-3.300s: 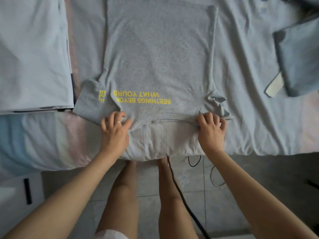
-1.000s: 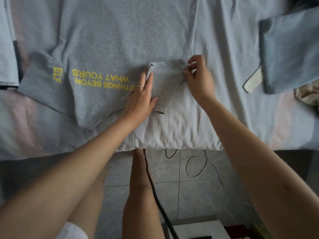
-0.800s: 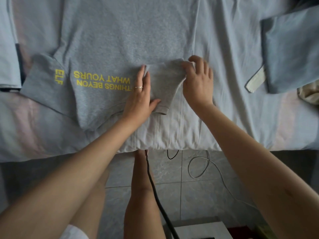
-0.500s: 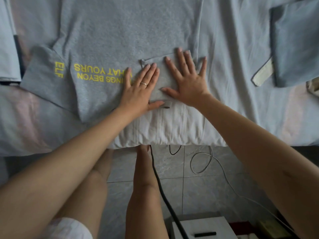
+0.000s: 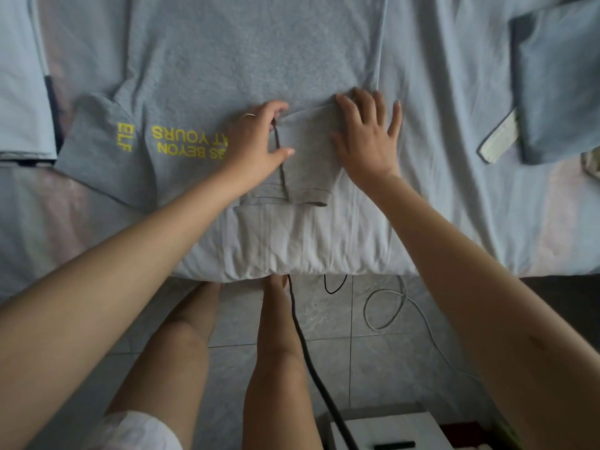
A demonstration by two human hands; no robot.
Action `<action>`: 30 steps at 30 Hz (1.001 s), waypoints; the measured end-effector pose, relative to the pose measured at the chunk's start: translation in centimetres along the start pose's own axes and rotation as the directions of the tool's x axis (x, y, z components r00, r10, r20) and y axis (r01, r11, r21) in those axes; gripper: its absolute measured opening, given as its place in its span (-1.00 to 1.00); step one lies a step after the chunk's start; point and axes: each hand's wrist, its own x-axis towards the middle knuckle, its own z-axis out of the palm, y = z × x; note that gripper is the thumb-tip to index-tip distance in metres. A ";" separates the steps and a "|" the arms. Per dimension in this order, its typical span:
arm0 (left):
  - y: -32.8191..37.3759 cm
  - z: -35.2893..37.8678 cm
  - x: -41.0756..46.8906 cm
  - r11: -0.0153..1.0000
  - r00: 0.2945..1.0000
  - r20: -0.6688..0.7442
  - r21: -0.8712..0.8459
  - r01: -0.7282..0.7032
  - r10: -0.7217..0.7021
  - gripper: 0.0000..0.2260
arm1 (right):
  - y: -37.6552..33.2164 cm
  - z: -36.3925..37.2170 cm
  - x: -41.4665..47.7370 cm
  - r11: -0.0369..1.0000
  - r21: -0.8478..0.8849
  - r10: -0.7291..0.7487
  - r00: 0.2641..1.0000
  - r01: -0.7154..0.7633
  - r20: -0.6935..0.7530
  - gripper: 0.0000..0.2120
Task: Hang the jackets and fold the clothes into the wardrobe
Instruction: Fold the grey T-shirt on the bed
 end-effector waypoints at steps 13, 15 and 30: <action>1.4 0.2 3.0 0.975 0.969 -0.106 -0.010 0.222 -0.222 -0.75 | 2.3 -2.0 3.7 0.919 0.385 0.079 0.996 -0.084 0.030 -0.76; 1.6 -0.1 3.0 0.985 0.977 -0.121 -0.008 0.174 -0.173 -0.76 | 2.6 -2.1 3.4 0.878 0.468 0.102 0.994 -0.102 0.024 -0.79; -0.4 3.5 -2.1 0.680 0.957 0.251 0.677 -0.282 0.146 -0.07 | 0.8 3.6 -0.2 0.917 -0.149 -0.379 0.925 0.371 -0.029 -0.29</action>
